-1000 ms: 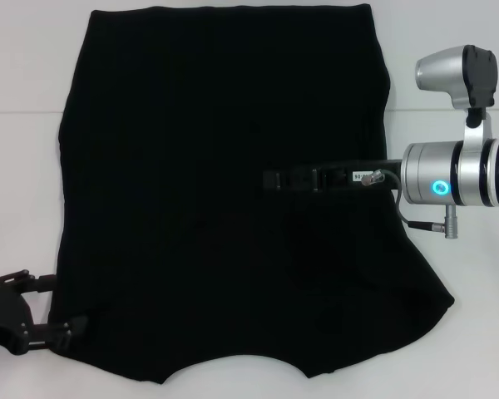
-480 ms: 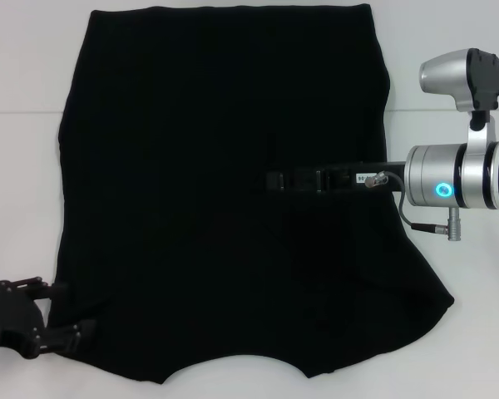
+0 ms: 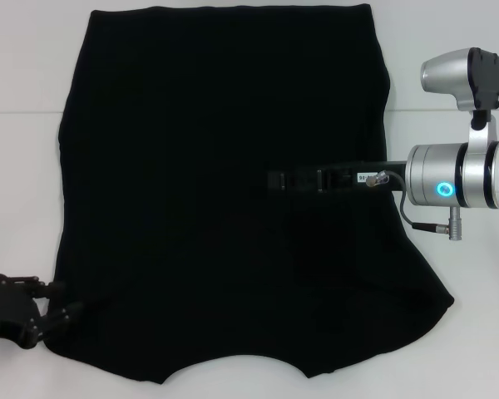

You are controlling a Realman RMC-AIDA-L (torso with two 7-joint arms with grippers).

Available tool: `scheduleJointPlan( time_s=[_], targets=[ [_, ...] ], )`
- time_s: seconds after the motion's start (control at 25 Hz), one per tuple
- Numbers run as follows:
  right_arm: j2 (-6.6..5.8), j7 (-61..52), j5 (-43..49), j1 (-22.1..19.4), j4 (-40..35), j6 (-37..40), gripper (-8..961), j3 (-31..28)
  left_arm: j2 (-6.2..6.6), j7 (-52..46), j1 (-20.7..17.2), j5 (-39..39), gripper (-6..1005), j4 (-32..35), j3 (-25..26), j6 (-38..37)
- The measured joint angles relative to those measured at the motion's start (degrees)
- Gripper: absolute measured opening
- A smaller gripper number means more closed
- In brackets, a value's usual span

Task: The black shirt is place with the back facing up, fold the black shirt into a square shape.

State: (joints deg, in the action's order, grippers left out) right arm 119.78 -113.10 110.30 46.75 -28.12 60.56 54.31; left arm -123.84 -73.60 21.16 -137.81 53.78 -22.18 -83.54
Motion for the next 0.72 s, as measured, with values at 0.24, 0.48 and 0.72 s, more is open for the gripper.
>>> scheduleJointPlan(
  time_s=[0.24,0.48,0.72],
  targets=[
    [0.0,0.14,0.0,0.0,0.0,0.02,747,0.0,0.08,0.04,0.18,-0.04,471,-0.09,-0.02,0.11],
    [0.0,0.2,-0.02,-0.06,0.0,0.03,746,0.0,0.25,-0.17,0.26,-0.19,223,-0.04,-0.05,-0.58],
    [-0.14,0.1,0.05,-0.13,0.0,0.18,745,0.04,0.2,-0.97,-0.4,0.08,44,1.91,0.47,-2.78]
  ],
)
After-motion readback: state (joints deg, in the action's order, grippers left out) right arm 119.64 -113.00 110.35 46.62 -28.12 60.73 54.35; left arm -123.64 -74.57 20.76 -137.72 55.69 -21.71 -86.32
